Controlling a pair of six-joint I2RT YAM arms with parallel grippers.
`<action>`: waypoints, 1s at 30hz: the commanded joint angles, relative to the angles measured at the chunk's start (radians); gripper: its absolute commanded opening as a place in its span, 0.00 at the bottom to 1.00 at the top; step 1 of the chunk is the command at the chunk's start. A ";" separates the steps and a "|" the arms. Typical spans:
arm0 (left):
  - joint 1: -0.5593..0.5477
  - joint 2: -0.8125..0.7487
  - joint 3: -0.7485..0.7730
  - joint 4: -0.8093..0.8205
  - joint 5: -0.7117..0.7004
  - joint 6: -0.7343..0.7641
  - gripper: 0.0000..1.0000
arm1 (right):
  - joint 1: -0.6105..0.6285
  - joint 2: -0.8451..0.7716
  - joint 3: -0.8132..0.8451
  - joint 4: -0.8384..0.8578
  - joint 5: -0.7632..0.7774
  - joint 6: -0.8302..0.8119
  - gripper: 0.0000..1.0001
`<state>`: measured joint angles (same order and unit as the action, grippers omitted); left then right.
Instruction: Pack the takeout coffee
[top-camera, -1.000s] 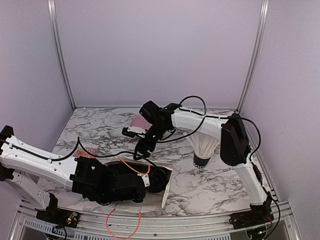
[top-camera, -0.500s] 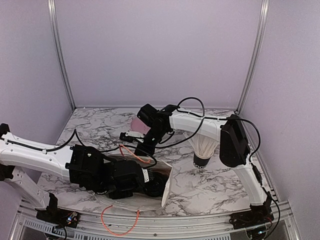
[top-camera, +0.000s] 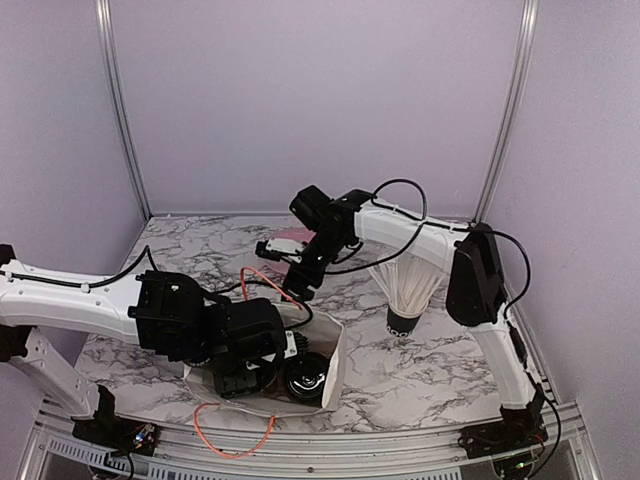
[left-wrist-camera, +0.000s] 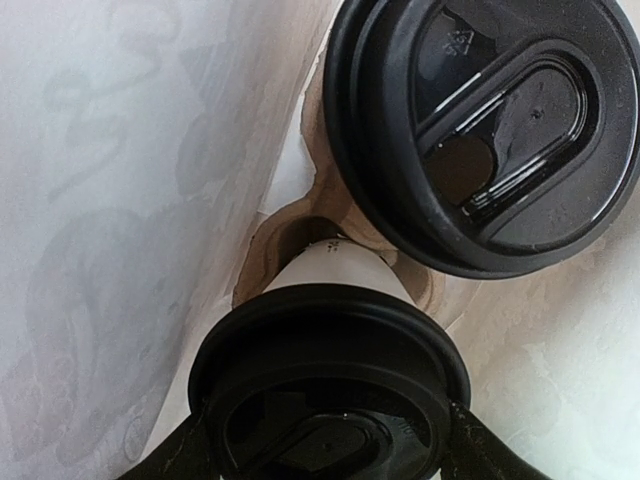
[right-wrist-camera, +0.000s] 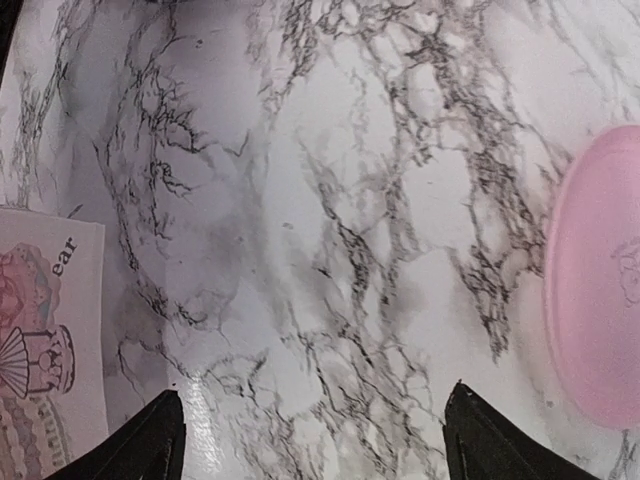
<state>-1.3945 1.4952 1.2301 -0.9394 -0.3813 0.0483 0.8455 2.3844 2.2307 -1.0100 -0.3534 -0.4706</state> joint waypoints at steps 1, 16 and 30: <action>0.025 0.033 0.000 -0.058 0.160 -0.021 0.45 | -0.132 -0.157 0.064 -0.014 -0.146 -0.078 0.86; 0.119 0.129 -0.075 0.088 0.253 0.039 0.45 | -0.194 -0.517 -0.105 0.005 -0.462 -0.265 0.87; 0.127 0.069 -0.010 0.054 0.304 0.034 0.66 | -0.194 -0.562 -0.107 -0.033 -0.452 -0.258 0.87</action>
<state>-1.2625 1.5475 1.2285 -0.8177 -0.2359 0.1135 0.6533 1.8542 2.1178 -1.0126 -0.7986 -0.7193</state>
